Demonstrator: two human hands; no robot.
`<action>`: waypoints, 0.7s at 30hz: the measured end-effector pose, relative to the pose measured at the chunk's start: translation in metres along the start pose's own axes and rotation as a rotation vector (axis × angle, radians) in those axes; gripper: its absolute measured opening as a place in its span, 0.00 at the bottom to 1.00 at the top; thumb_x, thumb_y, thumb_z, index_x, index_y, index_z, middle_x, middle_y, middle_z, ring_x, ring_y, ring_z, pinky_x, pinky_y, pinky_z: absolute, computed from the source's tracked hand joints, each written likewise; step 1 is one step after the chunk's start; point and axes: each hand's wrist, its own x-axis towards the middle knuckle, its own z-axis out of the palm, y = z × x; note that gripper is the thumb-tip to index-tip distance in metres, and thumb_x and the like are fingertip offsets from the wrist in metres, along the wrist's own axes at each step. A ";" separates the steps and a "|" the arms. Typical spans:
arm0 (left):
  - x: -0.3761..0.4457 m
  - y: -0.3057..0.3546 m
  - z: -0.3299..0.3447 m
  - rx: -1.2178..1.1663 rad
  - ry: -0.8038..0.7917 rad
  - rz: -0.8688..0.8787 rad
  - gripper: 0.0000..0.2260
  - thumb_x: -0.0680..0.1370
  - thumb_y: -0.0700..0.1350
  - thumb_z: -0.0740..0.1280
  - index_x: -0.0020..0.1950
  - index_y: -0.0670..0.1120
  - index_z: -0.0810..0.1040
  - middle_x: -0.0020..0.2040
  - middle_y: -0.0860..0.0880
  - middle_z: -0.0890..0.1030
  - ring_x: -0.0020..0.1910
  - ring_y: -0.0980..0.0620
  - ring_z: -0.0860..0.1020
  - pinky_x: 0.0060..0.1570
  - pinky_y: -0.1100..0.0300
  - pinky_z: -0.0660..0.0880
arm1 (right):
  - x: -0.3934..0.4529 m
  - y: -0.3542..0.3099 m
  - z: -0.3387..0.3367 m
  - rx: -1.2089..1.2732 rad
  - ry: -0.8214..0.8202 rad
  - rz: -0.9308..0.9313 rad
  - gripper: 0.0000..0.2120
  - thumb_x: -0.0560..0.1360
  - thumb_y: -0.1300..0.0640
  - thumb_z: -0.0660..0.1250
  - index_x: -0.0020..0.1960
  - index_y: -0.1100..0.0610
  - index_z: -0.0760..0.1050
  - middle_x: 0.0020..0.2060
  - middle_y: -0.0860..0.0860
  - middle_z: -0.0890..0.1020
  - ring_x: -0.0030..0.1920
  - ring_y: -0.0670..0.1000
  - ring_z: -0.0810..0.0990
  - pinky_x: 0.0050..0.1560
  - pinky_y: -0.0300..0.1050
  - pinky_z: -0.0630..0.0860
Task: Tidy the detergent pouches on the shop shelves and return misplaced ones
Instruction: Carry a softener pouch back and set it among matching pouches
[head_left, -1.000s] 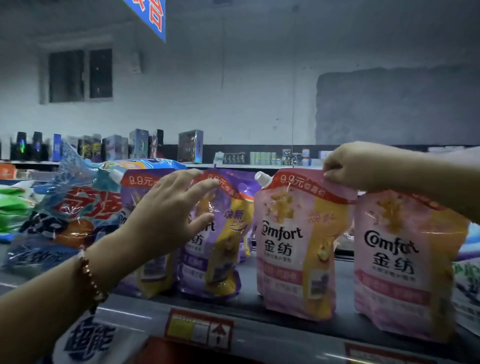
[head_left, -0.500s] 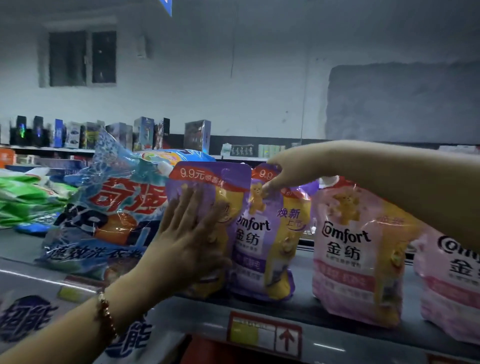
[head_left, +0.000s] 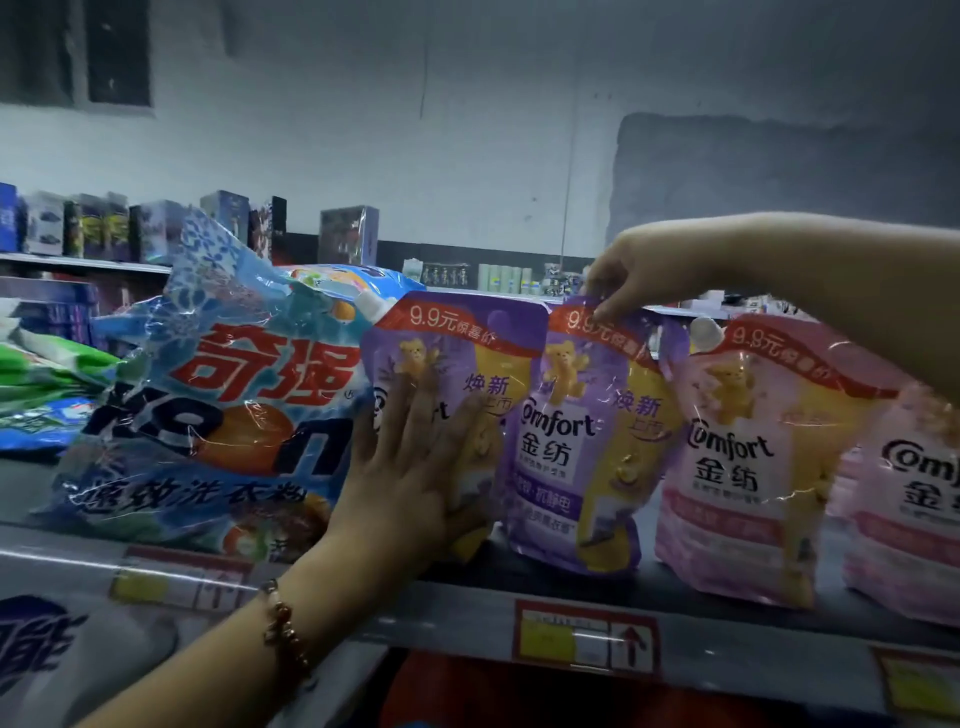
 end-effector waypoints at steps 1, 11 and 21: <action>-0.002 -0.003 -0.002 -0.002 0.003 0.018 0.40 0.75 0.73 0.51 0.81 0.58 0.42 0.82 0.45 0.39 0.80 0.42 0.38 0.75 0.38 0.41 | 0.000 -0.002 -0.001 -0.025 0.008 0.024 0.10 0.76 0.48 0.70 0.55 0.50 0.80 0.43 0.43 0.82 0.41 0.43 0.77 0.46 0.43 0.70; -0.024 -0.036 -0.012 0.022 -0.055 0.139 0.42 0.73 0.74 0.52 0.82 0.56 0.45 0.82 0.46 0.42 0.80 0.47 0.40 0.78 0.48 0.46 | 0.013 -0.088 0.012 0.119 0.041 -0.100 0.21 0.78 0.38 0.61 0.64 0.49 0.74 0.58 0.47 0.79 0.53 0.48 0.78 0.53 0.43 0.72; -0.023 -0.049 -0.023 0.129 -0.111 0.247 0.40 0.73 0.71 0.55 0.81 0.55 0.53 0.81 0.41 0.53 0.79 0.41 0.50 0.70 0.43 0.57 | 0.036 -0.105 0.008 0.259 0.091 0.012 0.14 0.81 0.45 0.61 0.55 0.53 0.79 0.44 0.48 0.82 0.40 0.47 0.80 0.42 0.38 0.77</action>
